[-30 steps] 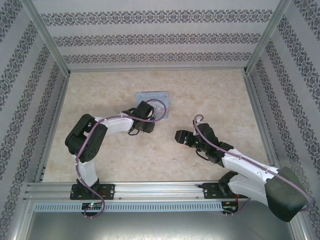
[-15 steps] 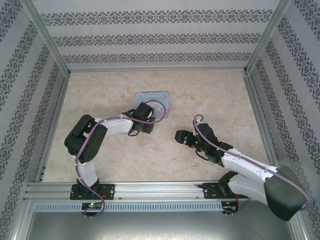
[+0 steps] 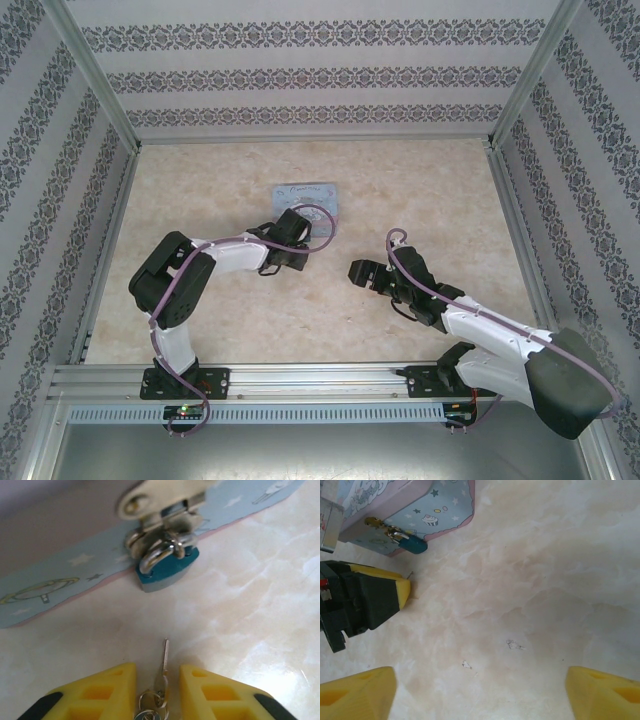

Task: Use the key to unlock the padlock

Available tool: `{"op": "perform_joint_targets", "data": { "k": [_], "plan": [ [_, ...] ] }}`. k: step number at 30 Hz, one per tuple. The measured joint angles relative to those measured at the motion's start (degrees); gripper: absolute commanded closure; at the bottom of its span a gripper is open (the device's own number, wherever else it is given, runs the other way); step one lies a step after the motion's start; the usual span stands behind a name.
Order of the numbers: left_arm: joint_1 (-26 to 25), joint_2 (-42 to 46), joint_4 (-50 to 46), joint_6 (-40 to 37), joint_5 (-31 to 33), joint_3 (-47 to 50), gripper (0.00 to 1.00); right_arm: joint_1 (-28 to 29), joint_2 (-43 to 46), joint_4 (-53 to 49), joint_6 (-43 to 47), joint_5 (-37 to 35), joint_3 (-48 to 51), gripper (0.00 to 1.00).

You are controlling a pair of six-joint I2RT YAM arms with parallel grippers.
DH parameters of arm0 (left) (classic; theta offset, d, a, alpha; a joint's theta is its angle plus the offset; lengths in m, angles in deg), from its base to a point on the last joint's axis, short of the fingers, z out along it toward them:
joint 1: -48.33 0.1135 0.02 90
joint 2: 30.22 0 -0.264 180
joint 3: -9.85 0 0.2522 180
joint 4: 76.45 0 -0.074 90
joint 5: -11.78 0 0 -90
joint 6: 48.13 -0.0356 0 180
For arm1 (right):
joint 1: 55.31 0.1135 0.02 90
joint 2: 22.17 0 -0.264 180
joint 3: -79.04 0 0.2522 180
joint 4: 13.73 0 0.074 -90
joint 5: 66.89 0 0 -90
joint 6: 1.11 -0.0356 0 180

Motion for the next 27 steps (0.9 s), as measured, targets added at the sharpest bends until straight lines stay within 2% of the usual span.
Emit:
{"op": "perform_joint_targets", "data": {
  "k": [2, 6, 10, 18, 23, 27],
  "plan": [
    [-0.28, 0.0, -0.02, 0.02, 0.09, 0.0, 0.74, 0.02, -0.28, 0.02, -0.17, -0.33, -0.02, 0.02],
    [-0.39, 0.0, -0.04, 0.04, 0.31, 0.0, 0.81, 0.0, -1.07, -0.11, -0.33, -1.29, -0.04, 0.02],
    [-0.39, 0.0, -0.17, 0.24, 0.55, 0.0, 1.0, 0.0, -2.45, -0.42, -1.42, -1.97, -0.5, 0.02],
    [-0.44, 2.27, -0.13, 2.36, -1.4, 1.38, 1.0, -0.61, -4.79, 0.66, -1.27, 1.64, -1.31, 0.05],
    [-0.44, 11.21, 1.64, 6.29, -6.23, 5.07, 1.0, -1.64, -4.5, 1.22, 0.94, 5.66, -3.06, 0.07],
    [-0.44, 17.64, 7.85, 10.12, -10.84, 7.63, 1.0, -3.93, -2.34, 2.47, 3.5, 9.62, -3.93, 0.07]
  ]
}}
